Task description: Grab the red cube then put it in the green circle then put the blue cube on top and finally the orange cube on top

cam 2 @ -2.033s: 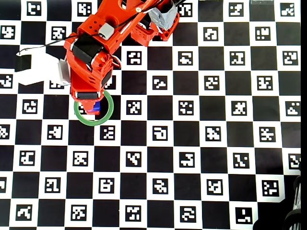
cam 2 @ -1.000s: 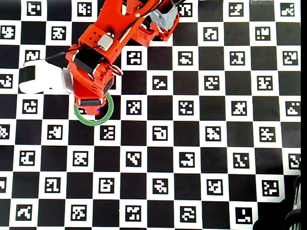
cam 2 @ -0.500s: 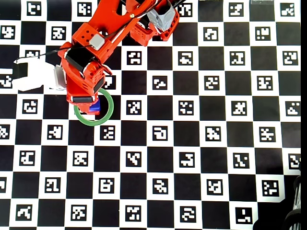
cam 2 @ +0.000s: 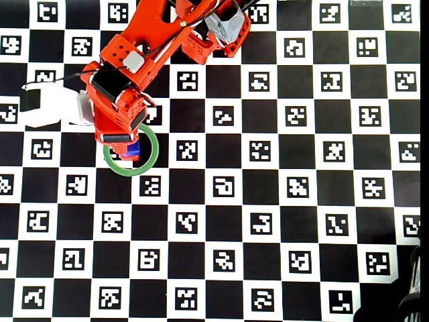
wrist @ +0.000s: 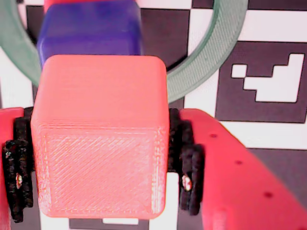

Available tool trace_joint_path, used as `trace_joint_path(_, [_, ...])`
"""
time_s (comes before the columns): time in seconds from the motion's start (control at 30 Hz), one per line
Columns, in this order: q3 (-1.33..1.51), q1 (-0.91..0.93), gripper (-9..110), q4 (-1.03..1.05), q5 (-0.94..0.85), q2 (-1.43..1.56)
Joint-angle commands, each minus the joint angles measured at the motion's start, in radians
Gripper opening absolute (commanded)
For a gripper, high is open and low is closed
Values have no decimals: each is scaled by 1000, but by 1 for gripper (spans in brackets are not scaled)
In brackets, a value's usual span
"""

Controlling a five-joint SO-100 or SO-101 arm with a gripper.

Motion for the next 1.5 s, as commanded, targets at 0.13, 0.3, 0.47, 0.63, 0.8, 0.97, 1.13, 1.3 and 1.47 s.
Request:
trace_joint_path(0.13, [-15,-43,1,6,37,44])
trace_joint_path(0.3, [-15,-48,1,-5,43,41])
trace_joint_path(0.47, [-20,-58,1,-15,55,38])
trace_joint_path(0.63, [-11,-61,1,-18,57,35])
trace_joint_path(0.8, [-8,-84,1,-40,78,29])
trace_joint_path(0.97, [-3,-92,1,-35,83,26])
trace_joint_path(1.13, [5,-69,1,-41,61,26])
trace_joint_path(1.3, [23,-48,1,-58,46,26])
trace_joint_path(1.47, [40,-40,1,-69,37,26])
